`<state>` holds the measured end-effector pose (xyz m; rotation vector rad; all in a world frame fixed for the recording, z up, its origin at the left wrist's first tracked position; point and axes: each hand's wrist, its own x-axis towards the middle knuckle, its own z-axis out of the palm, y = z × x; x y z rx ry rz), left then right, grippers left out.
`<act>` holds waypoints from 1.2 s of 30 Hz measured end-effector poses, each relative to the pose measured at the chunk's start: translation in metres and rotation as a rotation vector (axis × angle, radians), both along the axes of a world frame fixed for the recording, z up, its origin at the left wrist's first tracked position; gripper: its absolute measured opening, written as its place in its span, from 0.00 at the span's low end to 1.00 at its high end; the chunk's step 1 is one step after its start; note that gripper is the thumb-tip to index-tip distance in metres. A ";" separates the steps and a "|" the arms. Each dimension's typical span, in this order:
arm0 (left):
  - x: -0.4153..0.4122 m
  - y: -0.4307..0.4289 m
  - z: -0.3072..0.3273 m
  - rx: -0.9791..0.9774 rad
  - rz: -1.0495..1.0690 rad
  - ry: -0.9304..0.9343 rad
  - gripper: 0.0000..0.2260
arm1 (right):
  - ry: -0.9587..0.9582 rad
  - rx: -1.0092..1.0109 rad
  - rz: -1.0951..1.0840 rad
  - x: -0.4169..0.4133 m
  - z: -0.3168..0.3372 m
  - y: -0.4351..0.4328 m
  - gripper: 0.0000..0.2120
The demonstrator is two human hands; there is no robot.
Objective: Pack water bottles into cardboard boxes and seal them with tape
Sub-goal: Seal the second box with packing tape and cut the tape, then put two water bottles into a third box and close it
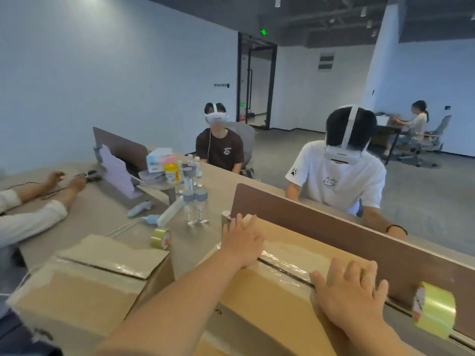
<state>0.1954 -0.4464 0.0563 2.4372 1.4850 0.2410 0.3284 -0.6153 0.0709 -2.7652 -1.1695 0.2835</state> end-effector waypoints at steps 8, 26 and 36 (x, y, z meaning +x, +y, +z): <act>-0.158 0.071 0.007 0.006 0.224 -0.054 0.25 | -0.001 0.103 0.216 -0.130 0.032 0.078 0.30; -0.467 0.188 -0.140 -0.425 0.431 -0.217 0.47 | 0.778 0.306 -0.148 -0.372 -0.164 0.197 0.32; -0.465 0.205 -0.098 -0.572 0.525 -0.381 0.33 | 0.949 0.337 -0.252 -0.367 -0.131 0.206 0.26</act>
